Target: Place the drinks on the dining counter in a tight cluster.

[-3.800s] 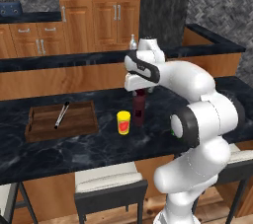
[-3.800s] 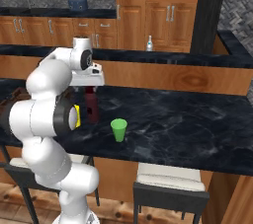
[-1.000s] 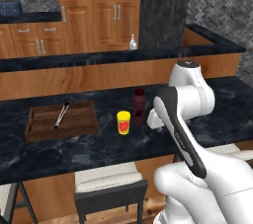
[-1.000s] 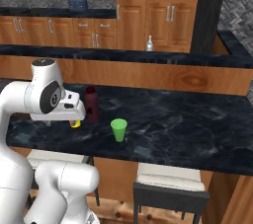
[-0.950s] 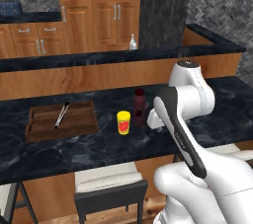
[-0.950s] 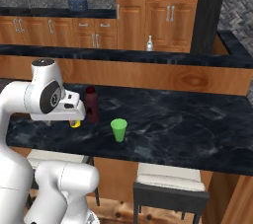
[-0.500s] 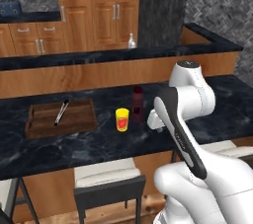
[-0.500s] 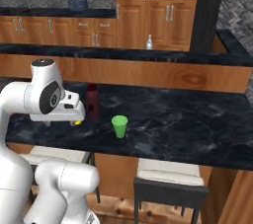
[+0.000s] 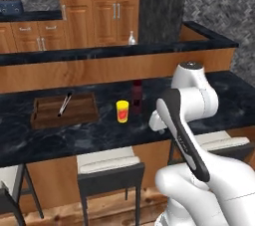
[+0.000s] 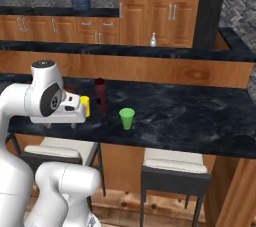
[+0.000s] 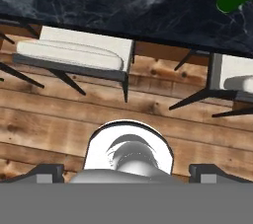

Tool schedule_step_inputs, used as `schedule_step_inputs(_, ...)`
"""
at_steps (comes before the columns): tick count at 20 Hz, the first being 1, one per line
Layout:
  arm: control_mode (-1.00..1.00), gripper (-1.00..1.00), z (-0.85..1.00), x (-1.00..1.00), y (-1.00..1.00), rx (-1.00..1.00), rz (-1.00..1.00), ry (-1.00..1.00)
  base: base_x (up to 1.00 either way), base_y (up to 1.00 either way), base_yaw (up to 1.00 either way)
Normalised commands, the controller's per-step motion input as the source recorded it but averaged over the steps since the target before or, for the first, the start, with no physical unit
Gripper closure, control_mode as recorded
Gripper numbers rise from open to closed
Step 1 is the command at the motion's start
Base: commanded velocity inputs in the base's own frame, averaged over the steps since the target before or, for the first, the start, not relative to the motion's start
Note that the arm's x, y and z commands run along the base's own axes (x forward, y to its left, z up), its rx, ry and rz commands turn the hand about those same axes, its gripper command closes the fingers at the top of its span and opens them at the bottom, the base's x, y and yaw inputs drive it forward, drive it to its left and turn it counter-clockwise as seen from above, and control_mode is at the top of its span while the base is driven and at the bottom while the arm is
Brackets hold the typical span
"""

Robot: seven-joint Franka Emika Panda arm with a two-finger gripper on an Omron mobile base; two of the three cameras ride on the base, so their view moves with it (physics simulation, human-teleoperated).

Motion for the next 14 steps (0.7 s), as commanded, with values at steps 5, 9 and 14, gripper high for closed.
schedule_step_inputs(5,1.0,-1.0,0.0,0.0,0.0,0.0,0.0,0.0,-0.04,0.7,0.0)
schedule_step_inputs(9,1.0,-1.0,0.0,0.0,0.0,0.0,0.0,0.0,0.0,0.74,0.0)
schedule_step_inputs(14,1.0,-1.0,0.0,0.0,0.0,0.0,0.0,0.0,0.0,0.74,0.0)
